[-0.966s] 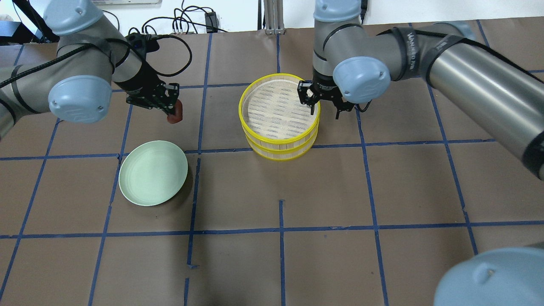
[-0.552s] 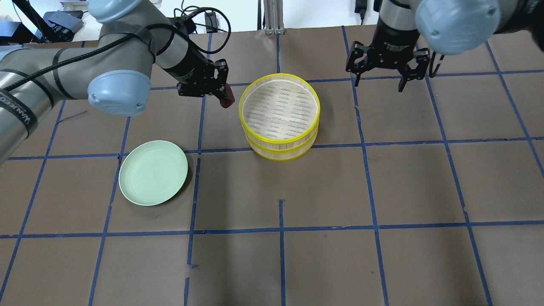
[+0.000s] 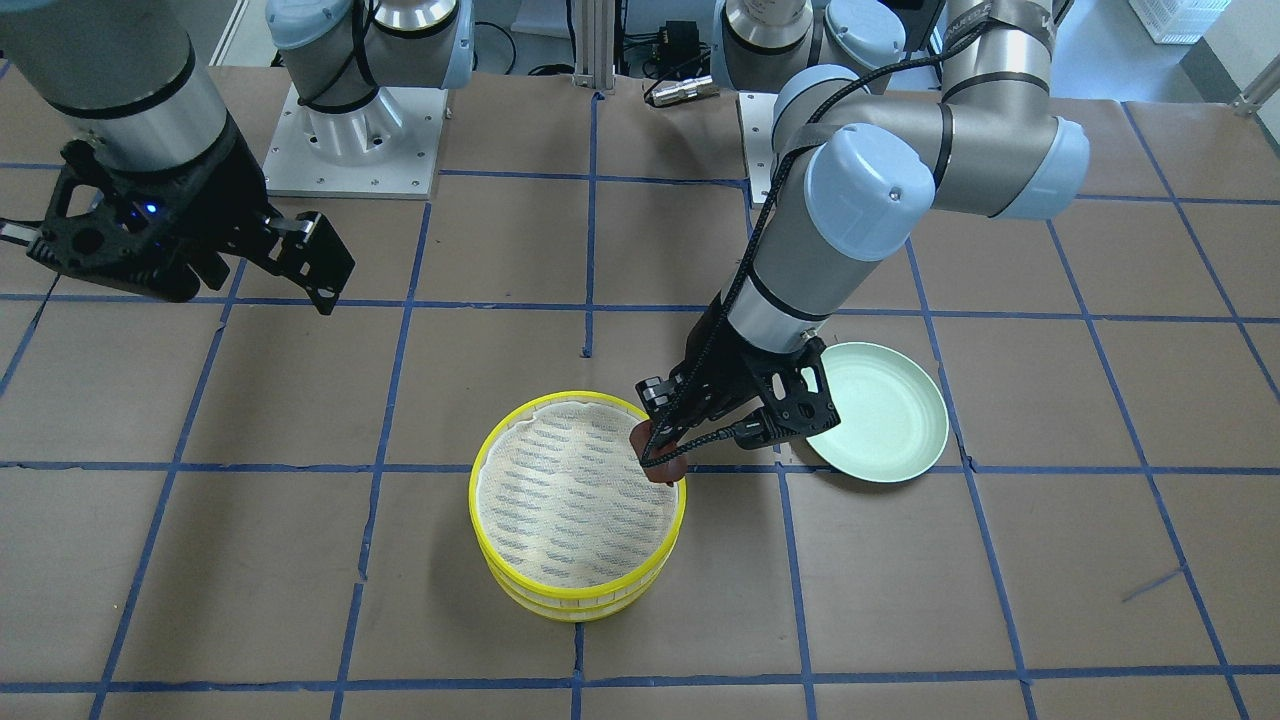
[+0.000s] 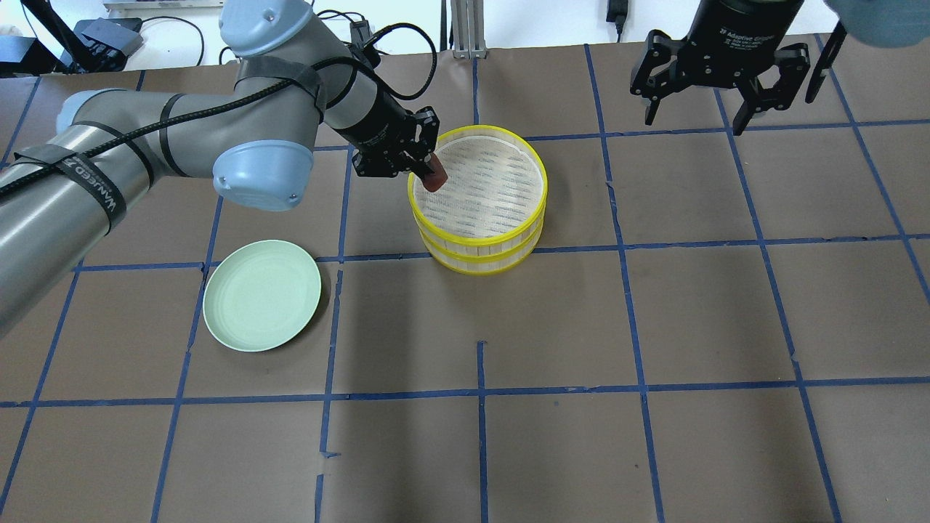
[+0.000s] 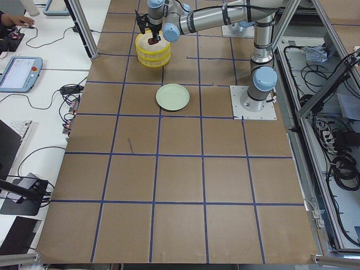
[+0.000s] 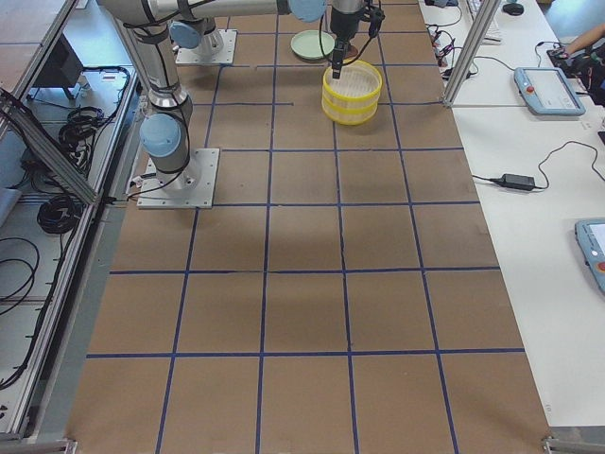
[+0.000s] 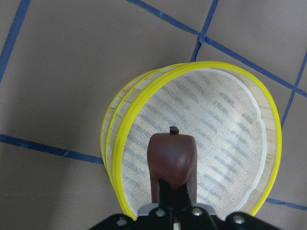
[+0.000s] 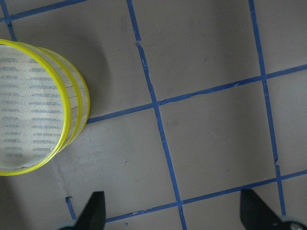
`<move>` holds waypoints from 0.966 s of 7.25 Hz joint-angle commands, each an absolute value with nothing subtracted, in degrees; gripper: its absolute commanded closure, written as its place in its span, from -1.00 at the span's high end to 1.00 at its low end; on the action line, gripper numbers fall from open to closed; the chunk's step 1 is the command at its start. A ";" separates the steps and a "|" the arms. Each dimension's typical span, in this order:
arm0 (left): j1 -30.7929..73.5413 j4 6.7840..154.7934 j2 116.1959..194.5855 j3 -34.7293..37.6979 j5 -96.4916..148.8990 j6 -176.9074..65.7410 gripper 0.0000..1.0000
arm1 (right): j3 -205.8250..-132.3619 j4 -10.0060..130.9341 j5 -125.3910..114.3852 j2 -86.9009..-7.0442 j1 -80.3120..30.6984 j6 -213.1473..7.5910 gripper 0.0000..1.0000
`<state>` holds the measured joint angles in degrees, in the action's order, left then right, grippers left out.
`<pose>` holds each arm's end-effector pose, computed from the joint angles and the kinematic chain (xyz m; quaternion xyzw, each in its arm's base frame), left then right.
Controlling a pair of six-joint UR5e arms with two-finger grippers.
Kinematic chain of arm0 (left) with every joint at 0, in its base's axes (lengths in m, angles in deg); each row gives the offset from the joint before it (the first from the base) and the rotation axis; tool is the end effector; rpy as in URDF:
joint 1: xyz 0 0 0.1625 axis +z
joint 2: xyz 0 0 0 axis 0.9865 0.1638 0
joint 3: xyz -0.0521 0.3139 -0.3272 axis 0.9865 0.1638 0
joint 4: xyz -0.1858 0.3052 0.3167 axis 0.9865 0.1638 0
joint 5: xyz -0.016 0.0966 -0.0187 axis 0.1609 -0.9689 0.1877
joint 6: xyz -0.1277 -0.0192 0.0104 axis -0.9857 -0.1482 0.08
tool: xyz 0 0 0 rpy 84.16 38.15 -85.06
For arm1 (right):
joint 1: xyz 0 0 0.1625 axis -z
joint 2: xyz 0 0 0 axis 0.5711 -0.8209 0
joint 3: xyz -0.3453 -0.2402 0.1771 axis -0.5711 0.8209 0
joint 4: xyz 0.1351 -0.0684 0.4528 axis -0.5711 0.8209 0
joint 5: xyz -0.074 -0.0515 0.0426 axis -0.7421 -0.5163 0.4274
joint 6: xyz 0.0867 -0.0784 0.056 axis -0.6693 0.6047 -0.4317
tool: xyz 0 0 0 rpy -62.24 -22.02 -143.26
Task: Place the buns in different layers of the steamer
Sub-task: 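Lower the brown bun into the top tier and open the left gripper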
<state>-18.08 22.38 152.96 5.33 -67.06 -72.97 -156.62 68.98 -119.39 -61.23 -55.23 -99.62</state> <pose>-0.2741 -0.6457 0.3234 0.1862 -0.9658 0.0267 0.1787 0.1319 -0.6019 0.5139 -0.1156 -0.9932 -0.0086 0.0087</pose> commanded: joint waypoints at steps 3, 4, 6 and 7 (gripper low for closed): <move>-18.75 22.34 153.20 5.26 -64.24 -76.27 1.00 | -157.04 68.88 -119.93 -61.45 -55.35 -99.72 1.00; -18.66 21.56 152.85 5.17 -64.50 -73.14 1.00 | -157.05 68.97 -119.93 -61.45 -55.44 -99.64 1.00; -15.09 21.81 152.41 5.17 -67.12 -55.44 1.00 | -157.13 69.58 -119.84 -61.45 -55.61 -100.25 1.00; -11.05 23.99 151.19 5.09 -68.27 -44.74 1.00 | -157.74 69.59 -119.93 -61.54 -55.61 -100.08 1.00</move>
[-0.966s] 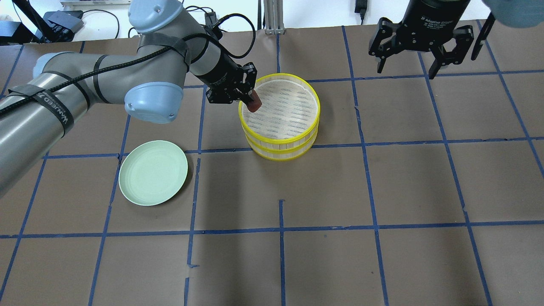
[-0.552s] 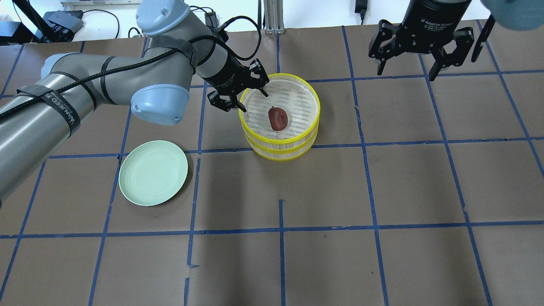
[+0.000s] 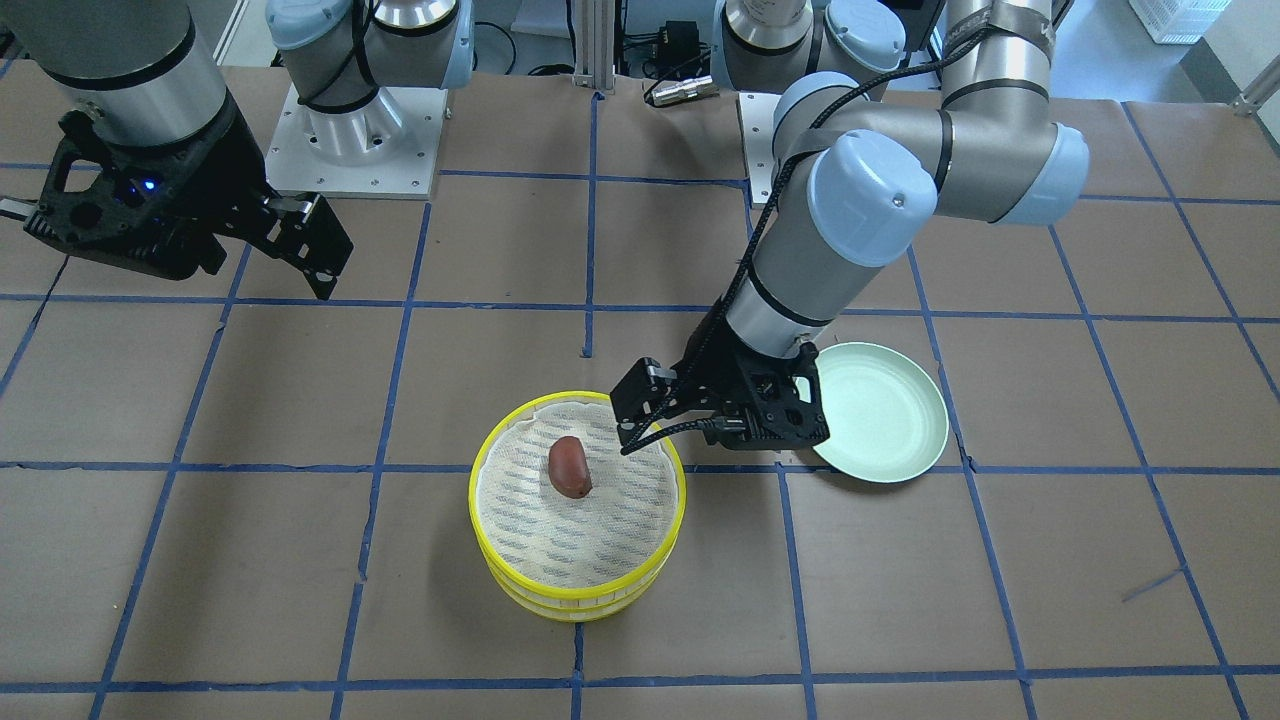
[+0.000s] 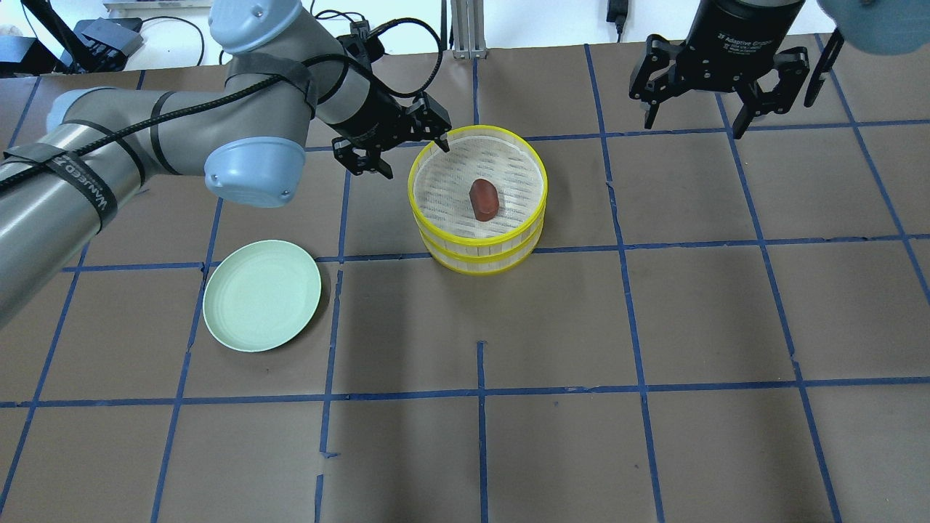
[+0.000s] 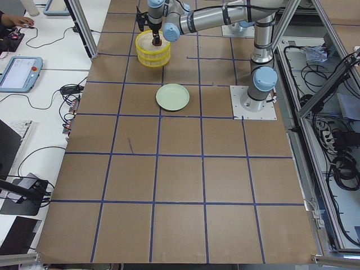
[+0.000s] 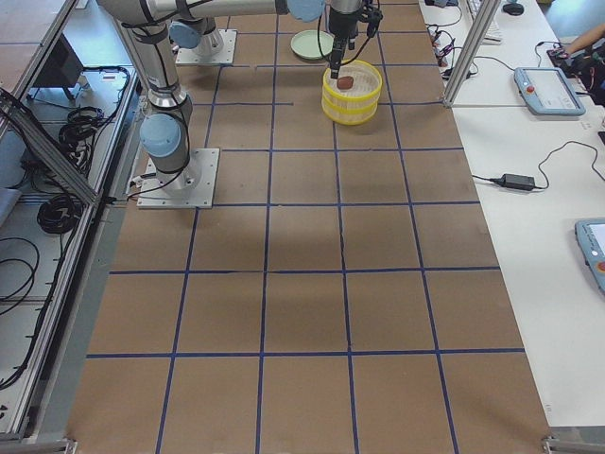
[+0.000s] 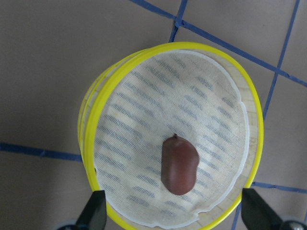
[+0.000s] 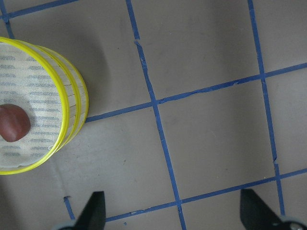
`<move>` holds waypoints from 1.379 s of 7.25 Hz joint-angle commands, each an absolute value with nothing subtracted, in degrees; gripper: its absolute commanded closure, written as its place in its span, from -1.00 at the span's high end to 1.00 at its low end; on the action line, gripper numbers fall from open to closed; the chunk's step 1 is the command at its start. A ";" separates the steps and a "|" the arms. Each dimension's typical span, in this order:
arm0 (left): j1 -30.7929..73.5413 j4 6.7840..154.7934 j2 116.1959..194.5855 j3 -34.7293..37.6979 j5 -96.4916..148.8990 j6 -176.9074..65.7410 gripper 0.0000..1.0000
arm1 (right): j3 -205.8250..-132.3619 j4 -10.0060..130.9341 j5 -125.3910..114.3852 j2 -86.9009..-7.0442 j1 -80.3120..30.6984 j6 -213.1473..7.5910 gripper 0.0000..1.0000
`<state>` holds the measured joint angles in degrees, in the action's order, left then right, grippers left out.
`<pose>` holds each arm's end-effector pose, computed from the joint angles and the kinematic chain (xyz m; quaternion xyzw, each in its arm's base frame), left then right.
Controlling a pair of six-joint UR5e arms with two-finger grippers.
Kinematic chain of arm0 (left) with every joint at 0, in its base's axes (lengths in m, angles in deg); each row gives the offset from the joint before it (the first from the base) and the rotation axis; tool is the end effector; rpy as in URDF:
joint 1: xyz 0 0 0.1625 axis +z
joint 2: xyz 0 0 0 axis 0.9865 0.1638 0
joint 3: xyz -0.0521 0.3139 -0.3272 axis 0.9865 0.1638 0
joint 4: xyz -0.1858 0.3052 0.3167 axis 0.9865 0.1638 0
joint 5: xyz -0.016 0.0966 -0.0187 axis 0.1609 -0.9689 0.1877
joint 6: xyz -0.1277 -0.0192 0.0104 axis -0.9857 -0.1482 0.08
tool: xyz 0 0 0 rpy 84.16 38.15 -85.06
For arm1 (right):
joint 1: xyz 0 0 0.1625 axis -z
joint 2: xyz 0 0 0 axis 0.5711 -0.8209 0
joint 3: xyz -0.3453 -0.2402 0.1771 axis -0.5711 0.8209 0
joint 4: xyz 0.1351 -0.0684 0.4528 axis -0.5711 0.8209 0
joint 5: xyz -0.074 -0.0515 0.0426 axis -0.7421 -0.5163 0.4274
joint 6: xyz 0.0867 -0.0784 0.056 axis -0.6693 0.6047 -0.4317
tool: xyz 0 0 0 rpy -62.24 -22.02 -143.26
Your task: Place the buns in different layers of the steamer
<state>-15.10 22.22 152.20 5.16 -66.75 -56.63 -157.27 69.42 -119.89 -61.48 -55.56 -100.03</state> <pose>-0.2407 -0.6579 0.3346 0.0707 -0.9797 0.0650 0.1758 0.1343 -0.5994 0.5110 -0.1162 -0.9931 -0.0077 0.0130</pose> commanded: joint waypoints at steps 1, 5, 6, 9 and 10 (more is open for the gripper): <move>-6.49 30.88 149.18 4.74 -68.97 -38.80 1.00 | -157.92 69.59 -119.76 -61.54 -55.61 -100.34 1.00; -3.72 49.72 138.03 3.94 -84.10 -32.24 1.00 | -157.92 69.67 -119.76 -61.54 -55.53 -97.88 1.00; -3.54 53.07 135.56 3.86 -84.10 -32.15 1.00 | -157.92 69.67 -119.76 -61.54 -55.53 -97.97 1.00; -3.54 53.37 135.18 4.12 -83.22 -32.15 1.00 | -158.10 69.59 -119.49 -61.54 -55.61 -97.97 1.00; -3.54 53.28 135.18 3.94 -83.66 -32.15 1.00 | -158.10 69.59 -119.49 -61.54 -55.61 -97.97 1.00</move>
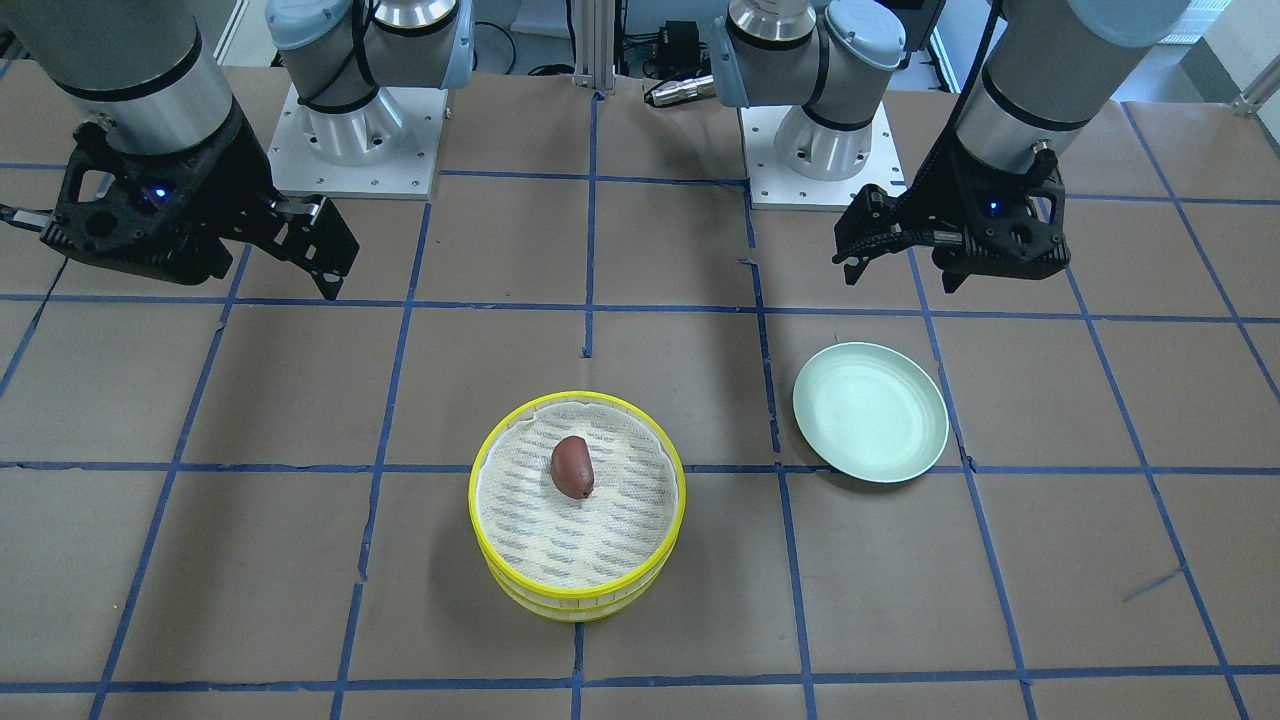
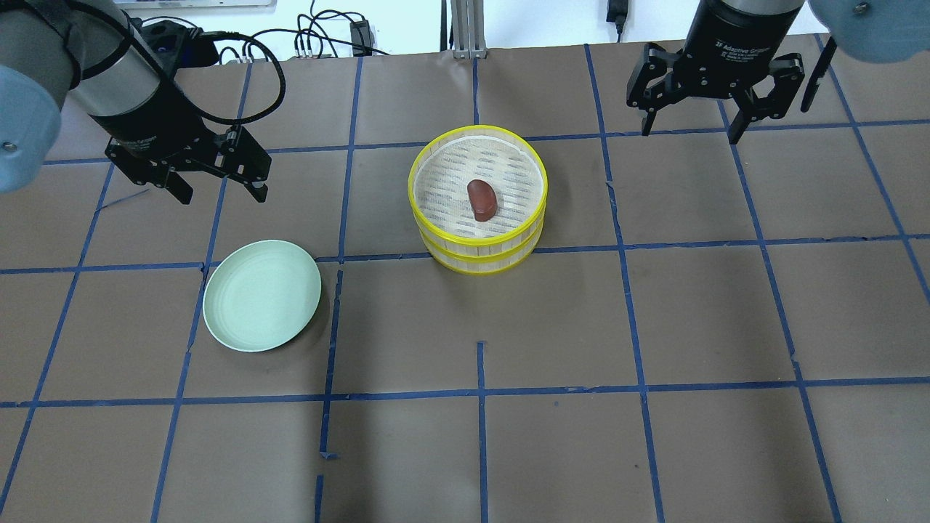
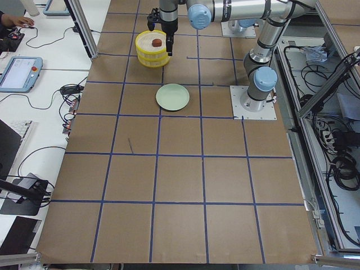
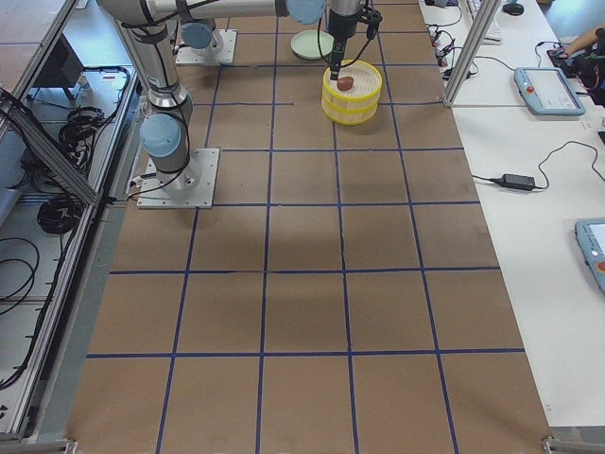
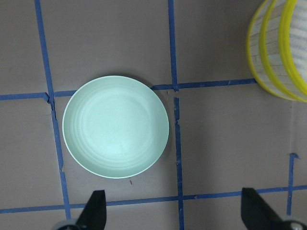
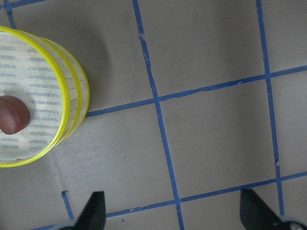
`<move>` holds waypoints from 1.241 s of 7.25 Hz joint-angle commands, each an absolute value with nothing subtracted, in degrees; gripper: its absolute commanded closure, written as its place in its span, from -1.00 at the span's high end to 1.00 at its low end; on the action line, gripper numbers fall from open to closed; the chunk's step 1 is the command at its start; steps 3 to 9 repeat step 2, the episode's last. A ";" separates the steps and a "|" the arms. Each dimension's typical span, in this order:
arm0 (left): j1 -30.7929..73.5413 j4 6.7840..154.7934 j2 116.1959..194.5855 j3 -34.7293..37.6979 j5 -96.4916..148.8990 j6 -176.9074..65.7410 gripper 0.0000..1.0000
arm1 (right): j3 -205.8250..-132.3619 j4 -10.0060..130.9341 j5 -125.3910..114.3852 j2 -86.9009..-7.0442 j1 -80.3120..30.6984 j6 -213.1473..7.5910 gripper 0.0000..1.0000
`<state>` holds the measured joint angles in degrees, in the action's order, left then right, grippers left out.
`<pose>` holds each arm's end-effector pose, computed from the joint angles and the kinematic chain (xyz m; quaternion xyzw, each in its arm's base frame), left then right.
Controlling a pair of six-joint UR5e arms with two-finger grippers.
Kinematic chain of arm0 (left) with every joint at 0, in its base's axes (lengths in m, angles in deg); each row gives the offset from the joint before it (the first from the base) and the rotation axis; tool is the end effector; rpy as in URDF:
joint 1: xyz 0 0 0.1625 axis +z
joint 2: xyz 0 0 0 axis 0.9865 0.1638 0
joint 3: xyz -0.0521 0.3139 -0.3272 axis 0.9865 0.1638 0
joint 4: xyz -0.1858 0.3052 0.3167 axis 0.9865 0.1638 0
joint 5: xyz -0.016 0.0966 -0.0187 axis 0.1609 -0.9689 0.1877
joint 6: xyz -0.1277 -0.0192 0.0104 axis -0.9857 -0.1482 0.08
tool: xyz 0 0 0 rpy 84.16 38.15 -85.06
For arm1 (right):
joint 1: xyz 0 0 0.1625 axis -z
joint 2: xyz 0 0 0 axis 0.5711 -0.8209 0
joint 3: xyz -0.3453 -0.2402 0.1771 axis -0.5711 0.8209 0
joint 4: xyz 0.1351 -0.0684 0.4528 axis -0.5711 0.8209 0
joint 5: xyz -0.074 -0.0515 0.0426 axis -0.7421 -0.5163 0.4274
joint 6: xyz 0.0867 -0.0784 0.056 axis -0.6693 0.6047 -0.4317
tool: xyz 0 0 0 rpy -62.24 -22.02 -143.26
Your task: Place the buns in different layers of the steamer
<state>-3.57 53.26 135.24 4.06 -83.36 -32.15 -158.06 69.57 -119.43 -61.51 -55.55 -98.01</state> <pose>-0.0809 -0.5603 0.4625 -0.0246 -0.9994 -0.0129 0.0190 0.1352 -0.5981 0.5039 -0.0988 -0.9950 -0.0137 0.0094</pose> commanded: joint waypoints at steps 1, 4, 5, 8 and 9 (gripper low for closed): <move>-3.72 53.02 135.09 4.03 -83.31 -32.15 1.00 | -158.10 69.59 -119.49 -61.54 -55.61 -98.05 1.00; -3.89 53.19 135.01 4.12 -83.31 -32.15 1.00 | -158.10 69.59 -119.58 -61.54 -55.61 -98.05 1.00; -3.89 53.19 135.01 4.12 -83.31 -32.15 1.00 | -158.10 69.59 -119.58 -61.54 -55.61 -98.05 1.00; -3.89 53.19 135.01 4.12 -83.31 -32.15 1.00 | -158.10 69.59 -119.58 -61.54 -55.61 -98.05 1.00; -3.89 53.19 135.01 4.12 -83.31 -32.15 1.00 | -158.10 69.59 -119.58 -61.54 -55.61 -98.05 1.00</move>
